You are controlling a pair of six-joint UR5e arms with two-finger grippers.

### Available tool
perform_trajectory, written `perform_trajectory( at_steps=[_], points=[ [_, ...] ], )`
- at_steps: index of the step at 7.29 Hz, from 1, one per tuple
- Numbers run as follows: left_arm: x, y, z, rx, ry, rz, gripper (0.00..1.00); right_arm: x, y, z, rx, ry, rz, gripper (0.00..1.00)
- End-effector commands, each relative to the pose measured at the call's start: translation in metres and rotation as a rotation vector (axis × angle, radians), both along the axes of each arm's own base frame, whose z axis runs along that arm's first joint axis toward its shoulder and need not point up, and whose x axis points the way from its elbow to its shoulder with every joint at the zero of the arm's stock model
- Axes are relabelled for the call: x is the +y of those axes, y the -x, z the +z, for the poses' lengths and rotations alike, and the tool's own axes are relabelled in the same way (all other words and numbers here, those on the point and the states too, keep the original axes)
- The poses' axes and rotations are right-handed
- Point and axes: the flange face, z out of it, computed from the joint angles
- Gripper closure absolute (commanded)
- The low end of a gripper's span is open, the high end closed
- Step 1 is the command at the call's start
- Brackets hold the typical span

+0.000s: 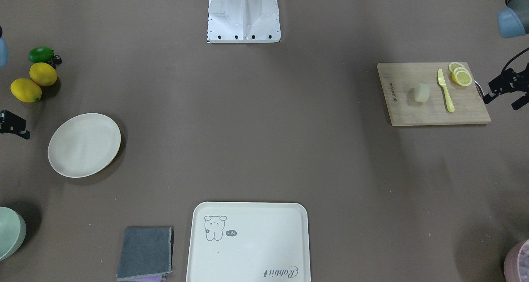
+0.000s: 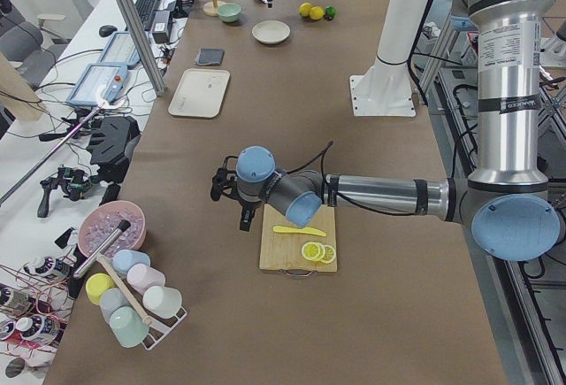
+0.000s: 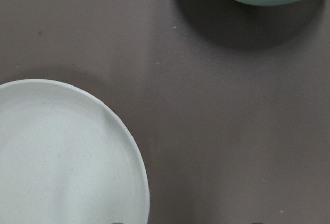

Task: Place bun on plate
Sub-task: 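Reach the right gripper down to the rim of the white plate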

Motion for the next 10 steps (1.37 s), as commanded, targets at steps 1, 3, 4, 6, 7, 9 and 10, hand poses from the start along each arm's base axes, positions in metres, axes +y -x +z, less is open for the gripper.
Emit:
perform_trajectory(
  at_steps=[1,3,4,6,7,9,10],
  points=[
    [-0.002,0.000,-0.002,-0.001,-0.002,-0.003,0.03,0.005,0.035,0.001,-0.009,0.033,0.007,0.33],
    [-0.004,-0.001,-0.002,-0.002,-0.002,-0.006,0.03,0.008,0.045,0.013,0.017,0.044,-0.004,0.36],
    [-0.004,-0.001,-0.002,-0.002,-0.002,-0.006,0.03,0.008,0.046,0.013,0.017,0.044,-0.004,0.51],
    [-0.004,-0.001,-0.005,0.010,0.038,-0.037,0.03,0.009,0.047,0.015,0.019,0.051,-0.004,1.00],
    [-0.003,-0.004,-0.007,0.023,0.079,-0.062,0.03,0.009,0.047,0.015,0.018,0.056,-0.003,1.00],
    [0.001,-0.030,-0.024,0.065,0.139,-0.089,0.03,-0.002,0.055,-0.009,-0.012,0.084,0.043,1.00],
    [0.006,-0.052,-0.031,0.053,0.168,-0.115,0.03,-0.010,0.062,-0.032,-0.049,0.107,0.063,1.00]
  ],
)
